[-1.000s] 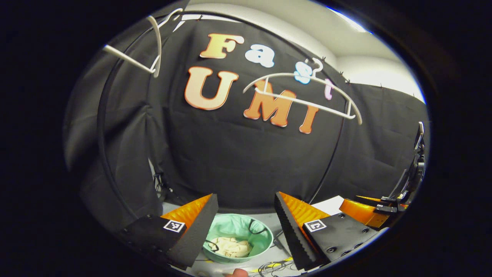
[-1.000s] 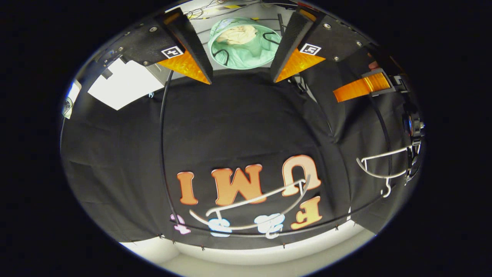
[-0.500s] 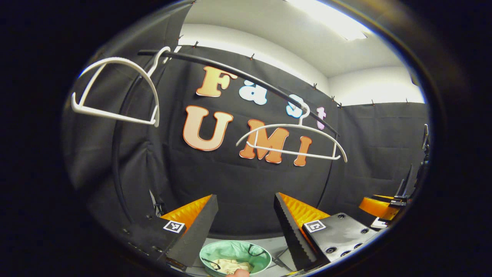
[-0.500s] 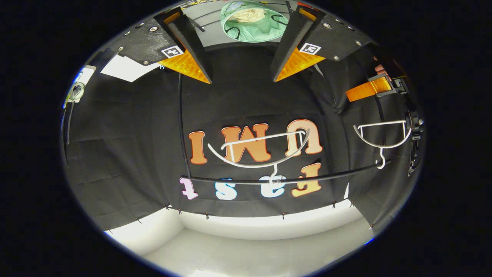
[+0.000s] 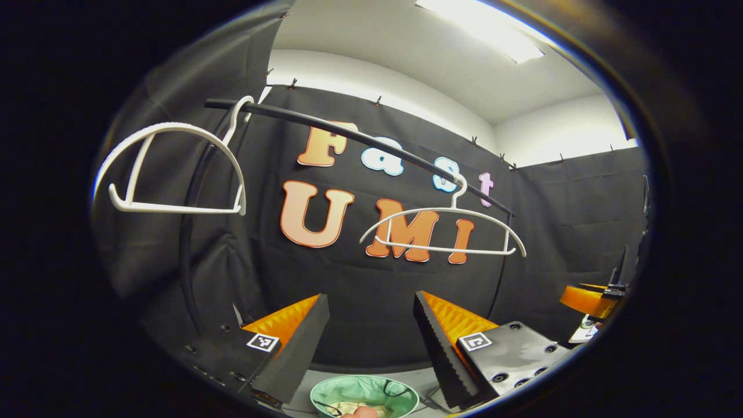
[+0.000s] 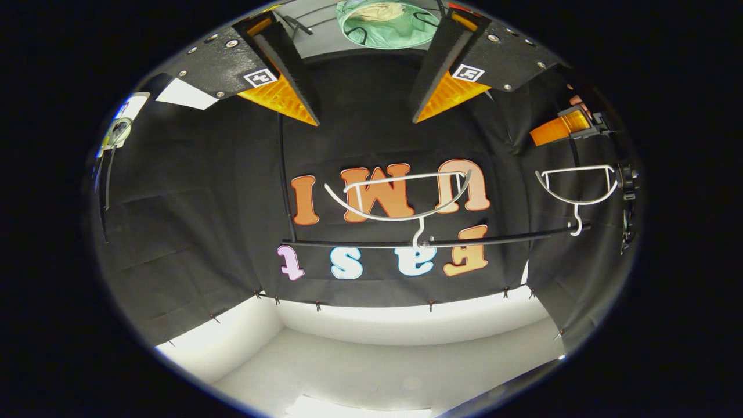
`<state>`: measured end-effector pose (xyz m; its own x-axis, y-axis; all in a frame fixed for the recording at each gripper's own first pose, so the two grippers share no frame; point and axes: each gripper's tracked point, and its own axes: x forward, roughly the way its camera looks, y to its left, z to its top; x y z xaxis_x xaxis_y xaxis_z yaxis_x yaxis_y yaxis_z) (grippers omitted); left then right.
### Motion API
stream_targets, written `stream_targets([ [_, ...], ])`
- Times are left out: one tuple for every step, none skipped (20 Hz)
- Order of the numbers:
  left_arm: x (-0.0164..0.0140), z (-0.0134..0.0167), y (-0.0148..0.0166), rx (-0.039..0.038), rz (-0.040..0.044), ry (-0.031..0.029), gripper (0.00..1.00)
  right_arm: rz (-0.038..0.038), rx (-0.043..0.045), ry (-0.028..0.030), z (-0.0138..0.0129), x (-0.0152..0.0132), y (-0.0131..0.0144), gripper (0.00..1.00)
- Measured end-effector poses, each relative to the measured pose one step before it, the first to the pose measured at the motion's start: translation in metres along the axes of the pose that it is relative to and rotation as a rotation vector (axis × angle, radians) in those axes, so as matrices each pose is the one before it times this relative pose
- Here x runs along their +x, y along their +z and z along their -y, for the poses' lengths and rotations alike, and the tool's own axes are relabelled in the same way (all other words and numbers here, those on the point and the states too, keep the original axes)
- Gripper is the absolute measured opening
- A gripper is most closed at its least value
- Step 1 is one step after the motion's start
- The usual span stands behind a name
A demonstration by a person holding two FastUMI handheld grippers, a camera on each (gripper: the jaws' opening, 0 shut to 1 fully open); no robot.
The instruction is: Grasp the clothes on the hanger with both hands and then place them into the laundry hamper below.
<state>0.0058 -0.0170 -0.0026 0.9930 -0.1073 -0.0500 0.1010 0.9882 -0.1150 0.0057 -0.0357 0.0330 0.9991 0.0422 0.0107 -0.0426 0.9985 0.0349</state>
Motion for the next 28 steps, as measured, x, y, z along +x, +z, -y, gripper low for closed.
stream_targets([
  [0.00075, 0.00176, 0.00212, 0.00125, 0.00298, -0.00066, 0.96, 0.00319, 0.00019, 0.00132, 0.00040, 0.00007, 0.00004, 0.94],
  [0.00056, 0.00071, 0.00157, -0.00047, 0.00294, -0.00373, 1.00, 0.00102, -0.00017, 0.00215, -0.00100, -0.00002, -0.00044, 0.94],
  [0.00052, 0.00031, 0.00080, -0.00007, 0.00501, -0.00533, 0.96, 0.00022, 0.00035, 0.00135, 0.00000, 0.00097, 0.00026, 0.94],
  [-0.00022, -0.00007, 0.00175, 0.00382, 0.00971, -0.00094, 0.96, 0.00182, -0.00214, -0.00304, 0.00078, -0.00016, 0.00054, 0.94],
  [0.00057, -0.00046, 0.00030, 0.00488, 0.00579, 0.00049, 0.96, 0.00358, -0.00331, -0.00384, 0.00139, -0.00056, 0.00098, 0.94],
  [0.00011, 0.00014, 0.00053, 0.00464, 0.00229, 0.00124, 0.96, 0.00379, -0.00276, -0.00216, 0.00049, 0.00062, 0.00081, 0.94],
  [0.00029, 0.00012, 0.00000, 0.00326, 0.00214, -0.00007, 0.96, 0.00376, -0.00182, -0.00085, 0.00022, -0.00016, 0.00085, 0.94],
  [0.00134, 0.00230, 0.00073, 0.00111, -0.00108, -0.00677, 1.00, 0.00259, -0.00200, 0.00001, -0.00025, 0.00002, 0.00086, 0.94],
  [0.00140, 0.00175, -0.00099, 0.00121, -0.00338, -0.00435, 0.96, 0.00228, -0.00131, 0.00079, 0.00010, -0.00002, 0.00078, 0.94],
  [-0.00015, 0.00027, -0.00052, 0.00165, -0.00381, -0.00101, 1.00, 0.00185, -0.00047, 0.00132, 0.00028, -0.00018, 0.00009, 0.93],
  [0.00057, 0.00050, -0.00107, -0.00102, -0.00251, -0.00058, 1.00, 0.00235, -0.00036, -0.00005, -0.00075, 0.00018, 0.00015, 0.94],
  [0.00003, 0.00004, -0.00083, -0.00371, -0.00052, 0.00000, 0.97, 0.00128, -0.00056, 0.00176, -0.00048, -0.00027, -0.00026, 0.94],
  [0.00065, 0.00133, -0.00049, -0.00488, -0.00244, -0.00103, 0.96, -0.00164, -0.00001, 0.00007, 0.00006, -0.00072, -0.00136, 0.93],
  [0.00009, -0.00061, -0.00154, -0.00187, -0.00555, 0.00092, 1.00, -0.00132, 0.00060, 0.00044, -0.00010, -0.00060, -0.00171, 0.94],
  [0.00126, -0.00069, -0.00297, 0.00160, -0.00620, 0.00432, 1.00, -0.00503, 0.00100, -0.00096, 0.00040, 0.00052, -0.00134, 0.94],
  [0.00090, -0.00138, -0.00172, 0.00449, -0.00528, 0.00555, 0.96, -0.00711, 0.00112, 0.00074, -0.00049, 0.00061, -0.00280, 0.94],
  [0.00088, -0.00130, -0.00311, 0.00354, -0.00593, 0.00634, 0.96, -0.00613, 0.00140, 0.00128, 0.00025, 0.00117, -0.00229, 0.94],
  [0.00060, -0.00089, -0.00130, 0.00136, -0.00356, 0.00509, 0.96, -0.00335, 0.00023, 0.00152, -0.00113, 0.00036, -0.00146, 0.94],
  [-0.00021, -0.00066, -0.00021, -0.00043, -0.00232, 0.00387, 0.96, -0.00091, 0.00015, 0.00011, -0.00087, 0.00111, -0.00024, 0.94],
  [0.00024, 0.00060, -0.00102, -0.00114, -0.00517, 0.00277, 0.96, 0.00090, 0.00079, 0.00128, -0.00088, 0.00037, -0.00002, 0.94],
  [-0.00077, 0.00083, 0.00068, -0.00137, -0.00364, 0.00350, 0.96, 0.00201, 0.00240, 0.00257, -0.00097, -0.00034, 0.00076, 0.94],
  [-0.00089, 0.00038, 0.00050, -0.00028, -0.00031, 0.00106, 0.96, 0.00259, 0.00309, 0.00317, -0.00121, 0.00004, 0.00039, 0.93],
  [-0.00053, 0.00051, 0.00183, 0.00173, 0.00369, 0.00184, 0.96, 0.00028, 0.00137, 0.00309, -0.00107, 0.00189, -0.00033, 0.93],
  [-0.00050, -0.00033, 0.00239, 0.00496, 0.00698, 0.00382, 0.96, -0.00095, -0.00211, 0.00509, -0.00054, -0.00046, -0.00108, 0.94],
  [0.00005, -0.00020, 0.00136, 0.00829, 0.00486, 0.00696, 0.93, -0.00216, -0.00225, 0.00447, -0.00130, 0.00088, -0.00103, 0.94],
  [-0.00030, -0.00063, 0.00099, 0.00976, 0.00118, 0.00735, 0.96, -0.00373, 0.00081, 0.00686, -0.00176, 0.00062, -0.00186, 0.94],
  [-0.00074, -0.00013, 0.00057, 0.00754, 0.00057, 0.00542, 0.96, -0.00054, 0.00363, 0.01010, -0.00299, -0.00073, -0.00002, 0.94],
  [-0.00068, -0.00001, 0.00113, 0.00384, 0.00090, 0.00285, 0.96, 0.00197, 0.00382, 0.00961, -0.00266, -0.00155, -0.00094, 0.94],
])
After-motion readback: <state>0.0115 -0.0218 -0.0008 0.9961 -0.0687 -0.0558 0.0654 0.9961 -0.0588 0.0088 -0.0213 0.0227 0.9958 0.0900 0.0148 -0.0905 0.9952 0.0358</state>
